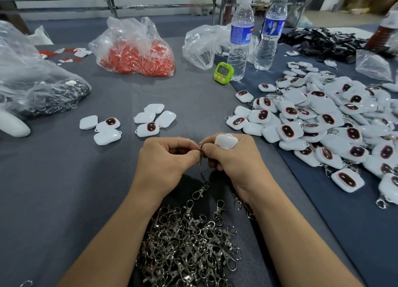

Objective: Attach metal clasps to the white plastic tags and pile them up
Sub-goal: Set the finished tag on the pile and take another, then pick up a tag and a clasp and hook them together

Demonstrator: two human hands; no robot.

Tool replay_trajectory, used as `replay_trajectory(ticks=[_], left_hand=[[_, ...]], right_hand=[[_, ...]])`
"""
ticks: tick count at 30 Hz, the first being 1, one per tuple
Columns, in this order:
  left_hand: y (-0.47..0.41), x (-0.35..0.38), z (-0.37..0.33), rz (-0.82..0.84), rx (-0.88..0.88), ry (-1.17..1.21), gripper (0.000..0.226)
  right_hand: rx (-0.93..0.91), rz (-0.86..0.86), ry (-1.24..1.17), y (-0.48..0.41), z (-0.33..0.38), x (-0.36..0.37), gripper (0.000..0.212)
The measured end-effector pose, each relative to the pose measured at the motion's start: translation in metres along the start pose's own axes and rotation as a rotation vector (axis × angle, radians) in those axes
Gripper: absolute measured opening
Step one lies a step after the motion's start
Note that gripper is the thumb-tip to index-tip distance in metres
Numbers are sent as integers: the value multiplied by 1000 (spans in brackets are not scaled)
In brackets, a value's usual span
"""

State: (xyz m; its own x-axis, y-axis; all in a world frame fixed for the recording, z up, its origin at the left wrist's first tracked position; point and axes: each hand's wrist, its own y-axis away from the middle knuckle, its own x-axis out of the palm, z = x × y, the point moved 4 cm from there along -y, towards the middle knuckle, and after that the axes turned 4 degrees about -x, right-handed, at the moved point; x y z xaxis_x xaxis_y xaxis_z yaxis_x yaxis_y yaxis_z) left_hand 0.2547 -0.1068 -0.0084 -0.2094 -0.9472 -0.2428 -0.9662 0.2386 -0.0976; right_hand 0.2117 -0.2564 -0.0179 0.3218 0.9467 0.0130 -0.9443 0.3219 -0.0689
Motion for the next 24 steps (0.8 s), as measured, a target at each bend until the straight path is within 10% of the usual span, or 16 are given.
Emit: replay_trajectory(ticks=[18,24], left_hand=[[1,2,-3,23,-43,11,8],[8,-15,-11,-319,220,-633,16]], right_hand=[[-19,87,32,1,2,2,20],[98,-26,-98,-4,-6,0,36]])
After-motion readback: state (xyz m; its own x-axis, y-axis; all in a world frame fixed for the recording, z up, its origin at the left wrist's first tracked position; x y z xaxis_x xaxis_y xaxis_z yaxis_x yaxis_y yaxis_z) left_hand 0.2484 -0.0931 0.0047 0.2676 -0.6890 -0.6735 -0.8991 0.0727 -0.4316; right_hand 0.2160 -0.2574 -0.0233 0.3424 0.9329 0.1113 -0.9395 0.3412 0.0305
